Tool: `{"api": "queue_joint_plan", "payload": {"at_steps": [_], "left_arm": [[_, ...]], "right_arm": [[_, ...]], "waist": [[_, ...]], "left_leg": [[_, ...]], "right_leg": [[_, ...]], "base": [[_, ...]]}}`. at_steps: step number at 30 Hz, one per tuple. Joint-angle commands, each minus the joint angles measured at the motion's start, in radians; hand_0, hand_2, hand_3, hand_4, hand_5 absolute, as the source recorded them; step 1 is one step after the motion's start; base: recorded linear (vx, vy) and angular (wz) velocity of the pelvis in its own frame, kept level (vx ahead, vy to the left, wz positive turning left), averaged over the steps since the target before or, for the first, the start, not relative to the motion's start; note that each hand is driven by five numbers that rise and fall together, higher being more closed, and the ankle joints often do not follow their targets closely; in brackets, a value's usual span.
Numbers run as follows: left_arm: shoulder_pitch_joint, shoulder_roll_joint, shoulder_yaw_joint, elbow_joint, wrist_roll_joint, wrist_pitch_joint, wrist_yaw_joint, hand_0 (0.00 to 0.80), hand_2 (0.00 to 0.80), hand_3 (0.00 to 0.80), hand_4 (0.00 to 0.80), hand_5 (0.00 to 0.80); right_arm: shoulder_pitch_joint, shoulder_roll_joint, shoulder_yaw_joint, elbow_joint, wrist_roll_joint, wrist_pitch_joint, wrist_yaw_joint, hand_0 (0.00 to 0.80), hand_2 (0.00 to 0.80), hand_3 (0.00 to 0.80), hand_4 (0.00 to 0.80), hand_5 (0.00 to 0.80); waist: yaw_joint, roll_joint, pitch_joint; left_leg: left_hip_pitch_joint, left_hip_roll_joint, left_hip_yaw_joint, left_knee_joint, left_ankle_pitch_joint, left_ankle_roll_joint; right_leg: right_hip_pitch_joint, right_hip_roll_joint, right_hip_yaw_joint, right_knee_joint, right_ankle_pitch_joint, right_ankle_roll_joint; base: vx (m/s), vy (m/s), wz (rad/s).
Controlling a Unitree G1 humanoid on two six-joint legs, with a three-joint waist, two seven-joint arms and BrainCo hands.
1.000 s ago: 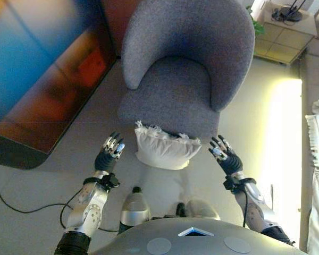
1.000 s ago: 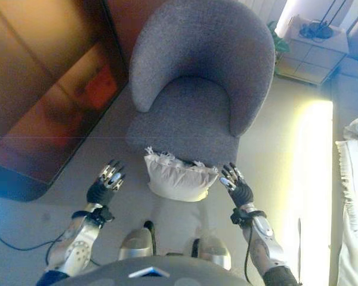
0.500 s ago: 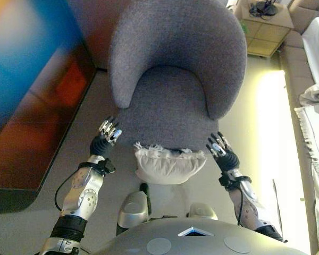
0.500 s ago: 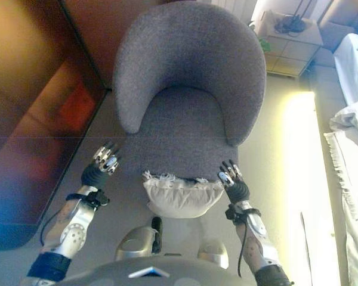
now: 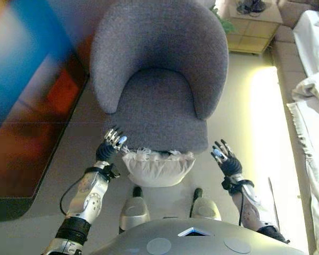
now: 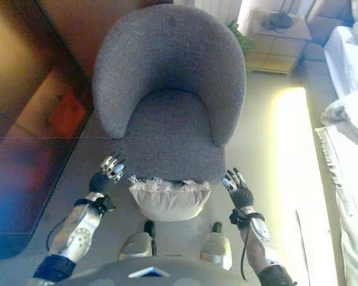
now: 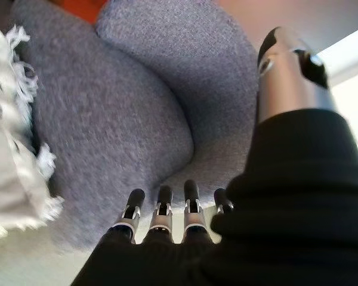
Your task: Pick up the cushion and take it to the sofa
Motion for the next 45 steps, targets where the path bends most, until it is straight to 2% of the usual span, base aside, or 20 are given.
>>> {"api": "queue_joint_plan", "payload": {"at_steps": [1,4,11,13,17,20,21,23,27,28,31,35,39,45], "left_arm": [[-0.035,0.041,0.032,-0.067,-0.008,-0.033,-0.019,0.000,0.000,0.000,0.000,0.000],[-0.024,0.035,0.035,-0.073,-0.012,-0.018,-0.035,0.000,0.000,0.000,0.000,0.000],[-0.025,0.032,0.065,-0.033,-0.037,-0.013,-0.037,0.000,0.000,0.000,0.000,0.000],[-0.030,0.030,0.075,-0.025,-0.039,-0.012,-0.038,0.000,0.000,0.000,0.000,0.000],[-0.059,0.023,0.072,-0.019,-0.043,0.009,-0.049,0.000,0.000,0.000,0.000,0.000],[-0.085,0.008,0.053,-0.021,-0.044,0.014,-0.064,0.000,0.000,0.000,0.000,0.000],[-0.087,0.005,0.049,-0.027,-0.074,0.024,-0.079,0.000,0.000,0.000,0.000,0.000],[-0.090,-0.016,0.054,-0.054,-0.239,0.098,-0.173,0.000,0.000,0.000,0.000,0.000],[-0.079,-0.087,0.033,-0.048,-0.593,0.247,-0.444,0.000,0.000,0.000,0.000,0.000],[-0.077,-0.107,0.028,-0.047,-0.671,0.289,-0.503,0.000,0.000,0.000,0.000,0.000],[-0.081,-0.151,0.019,-0.036,-0.823,0.381,-0.607,0.000,0.000,0.000,0.000,0.000],[-0.069,-0.171,0.022,-0.047,-0.837,0.381,-0.640,0.000,0.000,0.000,0.000,0.000],[-0.040,-0.176,0.056,-0.061,-0.826,0.417,-0.668,0.000,0.000,0.000,0.000,0.000],[-0.038,-0.177,0.058,-0.076,-0.840,0.422,-0.642,0.000,0.000,0.000,0.000,0.000]], "right_arm": [[-0.018,0.032,-0.009,-0.088,-0.010,-0.035,0.023,0.000,0.000,0.000,0.000,0.000],[-0.023,0.033,-0.006,-0.088,-0.008,-0.033,0.016,0.000,0.000,0.000,0.000,0.000],[-0.046,0.018,-0.011,-0.090,-0.056,-0.016,0.007,0.000,0.000,0.000,0.000,0.000],[-0.045,0.012,-0.013,-0.092,-0.093,-0.011,0.011,0.000,0.000,0.000,0.000,0.000],[-0.050,-0.002,-0.019,-0.107,-0.120,-0.007,0.001,0.000,0.000,0.000,0.000,0.000],[-0.083,-0.001,-0.015,-0.109,-0.104,-0.002,0.005,0.000,0.000,0.000,0.000,0.000],[-0.088,0.001,-0.017,-0.119,-0.070,0.006,0.027,0.000,0.000,0.000,0.000,0.000],[-0.091,0.023,-0.025,-0.158,0.102,0.045,0.125,0.000,0.000,0.000,0.000,0.000],[-0.090,0.111,-0.013,-0.138,0.457,0.139,0.464,0.000,0.000,0.000,0.000,0.000],[-0.095,0.135,-0.010,-0.121,0.559,0.185,0.556,0.000,0.000,0.000,0.000,0.000],[-0.117,0.190,-0.011,-0.095,0.722,0.258,0.712,0.000,0.000,0.000,0.000,0.000],[-0.117,0.214,-0.009,-0.084,0.718,0.274,0.747,0.000,0.000,0.000,0.000,0.000],[-0.077,0.216,-0.020,-0.081,0.706,0.311,0.807,0.000,0.000,0.000,0.000,0.000],[-0.071,0.216,-0.024,-0.071,0.709,0.314,0.786,0.000,0.000,0.000,0.000,0.000]], "waist": [[0.004,-0.064,-0.003],[0.008,-0.056,-0.021],[0.003,-0.035,-0.043],[-0.004,-0.034,-0.047],[-0.018,-0.035,-0.060],[-0.015,-0.032,-0.069],[-0.014,-0.031,-0.071],[-0.010,-0.030,-0.075],[-0.004,-0.030,-0.077],[-0.001,-0.029,-0.079],[0.006,-0.024,-0.086],[0.004,-0.021,-0.092],[0.000,-0.022,-0.099],[0.002,-0.022,-0.105]], "left_leg": [[0.003,-0.025,-0.006,0.047,-0.040,-0.014],[0.034,-0.019,-0.009,0.011,-0.031,-0.023],[0.055,0.001,-0.017,0.006,-0.024,-0.040],[0.067,0.006,0.000,-0.005,-0.017,-0.045],[0.084,0.009,0.057,-0.034,0.005,-0.056],[0.095,-0.004,0.039,-0.078,0.016,-0.058],[0.098,-0.008,0.032,-0.086,0.018,-0.057],[0.103,-0.014,0.025,-0.102,0.023,-0.052],[0.105,-0.016,0.041,-0.114,0.022,-0.049],[0.104,-0.017,0.047,-0.118,0.022,-0.049],[0.098,-0.021,0.060,-0.126,0.020,-0.051],[0.092,-0.028,0.070,-0.125,0.012,-0.045],[0.100,-0.031,0.082,-0.124,0.005,-0.037],[0.112,-0.033,0.083,-0.132,0.002,-0.034]], "right_leg": [[0.031,-0.077,-0.001,-0.018,0.033,0.069],[0.057,-0.066,-0.024,-0.036,0.026,0.062],[0.067,-0.042,-0.026,-0.023,0.002,0.038],[0.078,-0.035,-0.033,-0.032,0.002,0.034],[0.108,-0.034,-0.082,-0.072,0.018,0.033],[0.117,-0.024,-0.090,-0.100,0.030,0.031],[0.119,-0.021,-0.089,-0.105,0.032,0.031],[0.123,-0.018,-0.089,-0.113,0.035,0.030],[0.126,-0.022,-0.103,-0.130,0.041,0.033],[0.127,-0.024,-0.110,-0.139,0.045,0.036],[0.123,-0.033,-0.127,-0.160,0.061,0.046],[0.107,-0.038,-0.111,-0.158,0.066,0.051],[0.108,-0.039,-0.099,-0.156,0.059,0.053],[0.123,-0.038,-0.100,-0.165,0.057,0.052]], "base": [[0.042,-0.054,0.13],[0.048,-0.039,0.08],[0.024,-0.031,0.19],[0.000,-0.030,0.14],[-0.009,-0.021,0.12],[-0.024,0.012,0.13],[-0.003,0.018,0.05],[0.000,0.020,0.04],[-0.009,0.015,0.06],[0.000,0.000,0.00],[-0.001,0.007,0.02],[0.000,0.000,0.00],[0.044,0.021,0.01],[0.029,0.007,0.01]]}}
